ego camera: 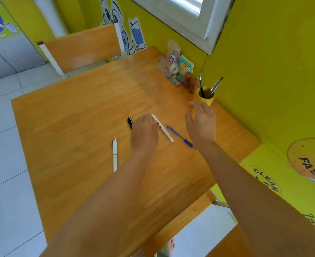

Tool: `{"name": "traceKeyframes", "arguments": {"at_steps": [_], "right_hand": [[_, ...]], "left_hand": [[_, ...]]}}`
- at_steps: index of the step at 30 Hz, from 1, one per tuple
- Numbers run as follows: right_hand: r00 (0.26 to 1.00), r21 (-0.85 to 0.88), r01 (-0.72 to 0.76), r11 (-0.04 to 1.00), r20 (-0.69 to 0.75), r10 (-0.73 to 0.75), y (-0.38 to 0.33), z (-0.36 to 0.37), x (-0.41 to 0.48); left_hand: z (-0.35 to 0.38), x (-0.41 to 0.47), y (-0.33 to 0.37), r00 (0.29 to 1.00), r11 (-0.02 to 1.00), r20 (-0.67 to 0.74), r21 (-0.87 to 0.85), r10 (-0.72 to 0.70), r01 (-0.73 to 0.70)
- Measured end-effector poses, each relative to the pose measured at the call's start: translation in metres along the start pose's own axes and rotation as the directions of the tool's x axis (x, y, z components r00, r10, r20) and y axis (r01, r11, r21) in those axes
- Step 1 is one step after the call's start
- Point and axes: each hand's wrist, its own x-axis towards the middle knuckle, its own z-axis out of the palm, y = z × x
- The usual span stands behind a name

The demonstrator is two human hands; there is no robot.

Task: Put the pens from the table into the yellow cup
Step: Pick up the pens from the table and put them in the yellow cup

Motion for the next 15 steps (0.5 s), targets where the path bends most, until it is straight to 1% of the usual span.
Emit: {"name": "traceKeyframes", "arguments": {"at_steps": [2,6,12,15], "right_hand": [[0.997,0.026,0.038,0.999,0.059,-0.040,-0.017,0.012,-0.014],[0.979,0.060,0.040,0.997,0.199,-0.051,-0.052,0.040,-0.038],[0.906,0.073,-0.010,0.997,0.422,-0.022,-0.088,0.076,-0.057],[0.872,-0.019,0.044,0.999,0.489,-0.029,-0.098,0.090,-0.057]], "left_hand": [[-0.010,-0.019,-0.028,1.000,0.998,-0.018,0.060,-0.014,0.015],[-0.032,-0.040,-0.071,0.999,0.982,-0.021,0.187,-0.030,0.034],[-0.050,-0.054,-0.109,0.987,0.947,-0.051,0.281,-0.150,0.159],[-0.053,-0.057,-0.115,0.973,0.919,-0.078,0.321,-0.216,0.230]]}}
